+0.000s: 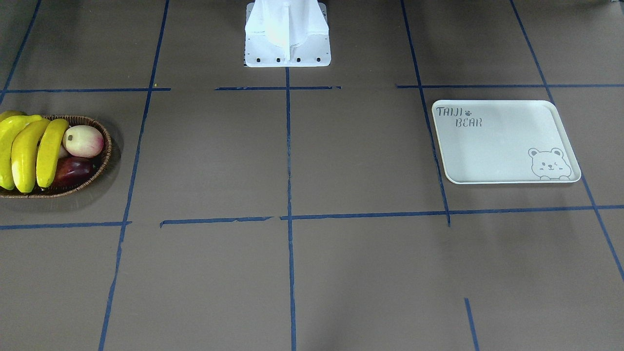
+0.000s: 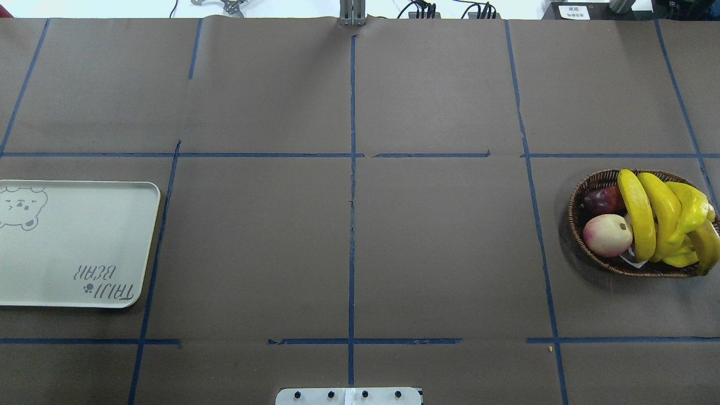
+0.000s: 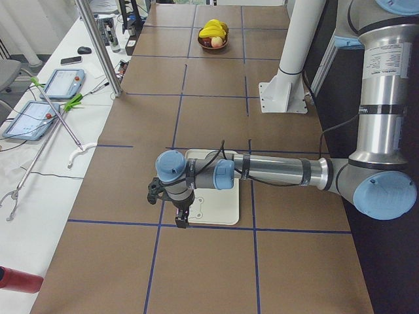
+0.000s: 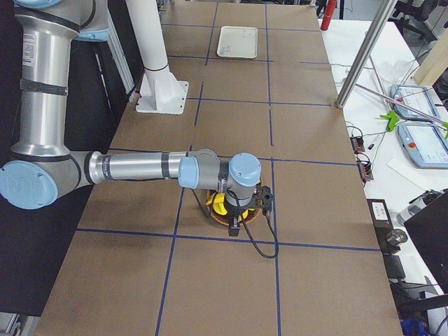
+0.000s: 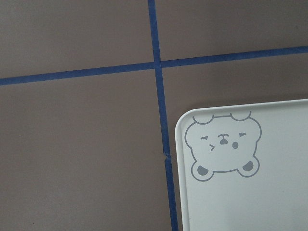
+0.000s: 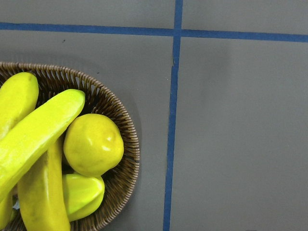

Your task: Transfer all bananas from basket to plate

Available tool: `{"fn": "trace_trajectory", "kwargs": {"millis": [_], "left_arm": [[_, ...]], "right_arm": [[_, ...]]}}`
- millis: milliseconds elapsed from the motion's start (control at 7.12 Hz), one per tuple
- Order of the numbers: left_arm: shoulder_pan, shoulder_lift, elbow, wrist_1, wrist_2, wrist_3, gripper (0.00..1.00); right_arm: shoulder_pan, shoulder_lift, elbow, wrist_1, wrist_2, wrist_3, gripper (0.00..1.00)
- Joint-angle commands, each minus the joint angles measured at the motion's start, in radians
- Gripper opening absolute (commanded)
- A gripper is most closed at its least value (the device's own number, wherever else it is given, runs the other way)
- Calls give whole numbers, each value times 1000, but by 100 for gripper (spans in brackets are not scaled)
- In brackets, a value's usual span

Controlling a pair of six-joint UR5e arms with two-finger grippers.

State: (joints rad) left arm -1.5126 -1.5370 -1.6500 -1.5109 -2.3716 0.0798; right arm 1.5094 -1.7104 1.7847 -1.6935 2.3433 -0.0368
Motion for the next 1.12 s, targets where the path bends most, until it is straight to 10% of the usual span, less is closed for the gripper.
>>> {"fn": "trace_trajectory", "kwargs": {"millis": [0, 421, 983], "left_arm": [[2, 14, 9, -3, 2, 3, 100], [3, 20, 4, -11, 0, 3, 100], [5, 20, 7, -11, 0, 3, 100]], "right_arm": [[-1, 0, 2, 0, 8, 2, 100], [-20, 14, 40, 0, 27, 90, 100], [-207, 0, 262, 106, -5, 779, 98]]}}
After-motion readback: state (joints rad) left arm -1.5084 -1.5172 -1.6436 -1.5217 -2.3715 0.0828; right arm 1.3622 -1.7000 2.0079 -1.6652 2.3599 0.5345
